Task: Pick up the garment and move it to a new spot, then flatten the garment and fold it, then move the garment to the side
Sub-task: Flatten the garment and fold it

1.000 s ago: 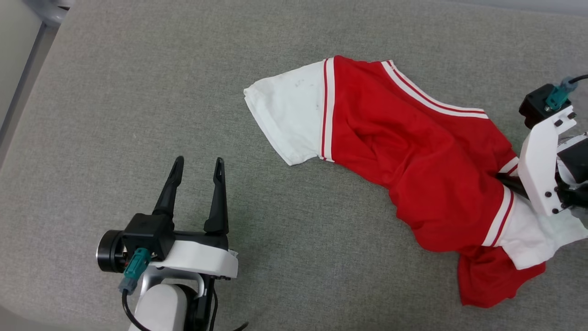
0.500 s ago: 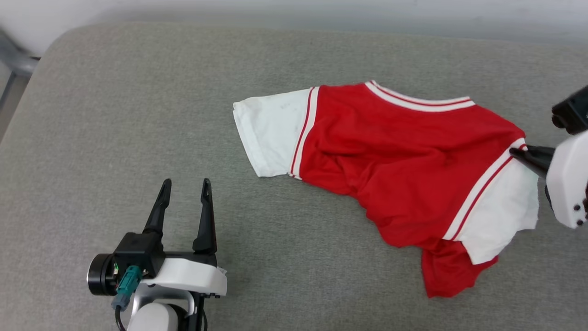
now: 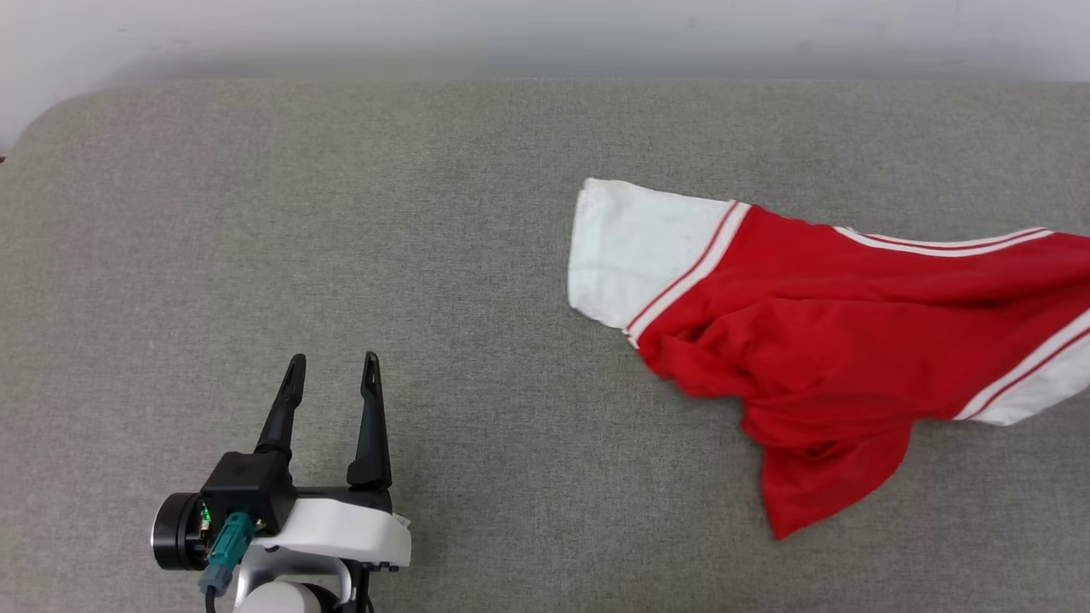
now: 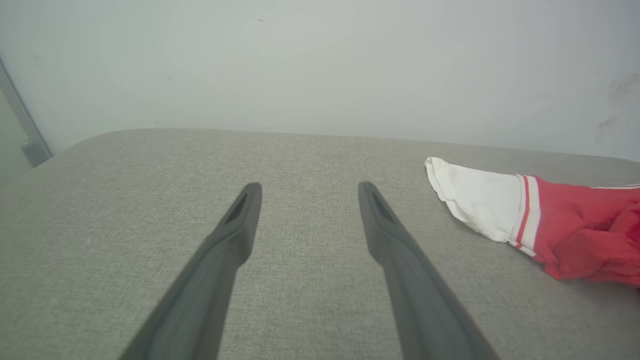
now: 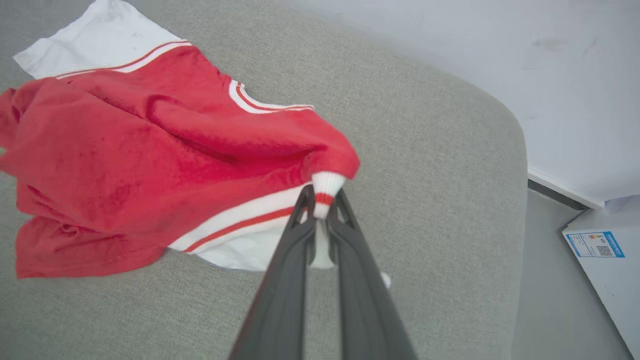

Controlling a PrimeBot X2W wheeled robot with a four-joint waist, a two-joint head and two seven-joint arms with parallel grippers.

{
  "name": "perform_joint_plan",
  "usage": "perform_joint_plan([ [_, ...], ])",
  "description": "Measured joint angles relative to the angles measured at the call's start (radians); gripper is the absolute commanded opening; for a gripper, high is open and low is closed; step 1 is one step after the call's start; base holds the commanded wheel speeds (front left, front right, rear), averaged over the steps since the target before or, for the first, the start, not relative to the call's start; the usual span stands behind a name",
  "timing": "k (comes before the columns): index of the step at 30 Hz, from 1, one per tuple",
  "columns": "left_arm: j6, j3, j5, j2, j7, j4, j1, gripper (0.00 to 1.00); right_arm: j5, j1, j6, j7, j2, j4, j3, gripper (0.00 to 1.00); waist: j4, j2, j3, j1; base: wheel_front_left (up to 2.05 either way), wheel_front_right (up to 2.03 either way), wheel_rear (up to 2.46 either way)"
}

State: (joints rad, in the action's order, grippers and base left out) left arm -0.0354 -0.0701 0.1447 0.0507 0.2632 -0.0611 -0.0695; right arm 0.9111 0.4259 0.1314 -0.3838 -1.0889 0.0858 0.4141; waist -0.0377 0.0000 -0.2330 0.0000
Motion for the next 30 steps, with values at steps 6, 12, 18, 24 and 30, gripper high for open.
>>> perform_joint_plan([
  [6, -0.004, -0.002, 0.001, 0.0, 0.0, 0.012, 0.004, 1.0, -0.01, -0.191, 0.0, -0.052, 0.003, -0.026, -0.285, 0.0, 0.013, 0.0, -0.014, 0.0, 0.0, 0.0, 0.0],
  [12, -0.003, -0.018, 0.004, 0.0, 0.0, 0.017, -0.01, 1.0, -0.046, -0.291, 0.0, -0.138, 0.058, -0.035, -0.528, 0.0, 0.005, 0.0, -0.043, 0.0, 0.0, 0.0, 0.0],
  [18, 0.001, -0.034, 0.009, 0.0, 0.0, 0.021, -0.049, 1.0, -0.135, -0.264, 0.0, -0.223, 0.071, -0.026, -0.61, 0.0, -0.026, 0.0, -0.093, 0.0, 0.0, 0.0, 0.0],
  [24, 0.005, -0.054, 0.022, 0.0, 0.0, 0.015, -0.099, 1.0, -0.217, -0.044, 0.0, -0.275, 0.077, -0.005, -0.515, 0.0, -0.067, 0.0, -0.157, 0.0, 0.0, 0.0, 0.0],
  [30, -0.003, -0.078, 0.044, 0.0, 0.0, 0.015, -0.137, 1.0, -0.339, 0.214, 0.0, -0.312, 0.156, 0.079, -0.32, 0.0, -0.118, 0.0, -0.211, 0.0001, 0.0, 0.0, 0.0],
])
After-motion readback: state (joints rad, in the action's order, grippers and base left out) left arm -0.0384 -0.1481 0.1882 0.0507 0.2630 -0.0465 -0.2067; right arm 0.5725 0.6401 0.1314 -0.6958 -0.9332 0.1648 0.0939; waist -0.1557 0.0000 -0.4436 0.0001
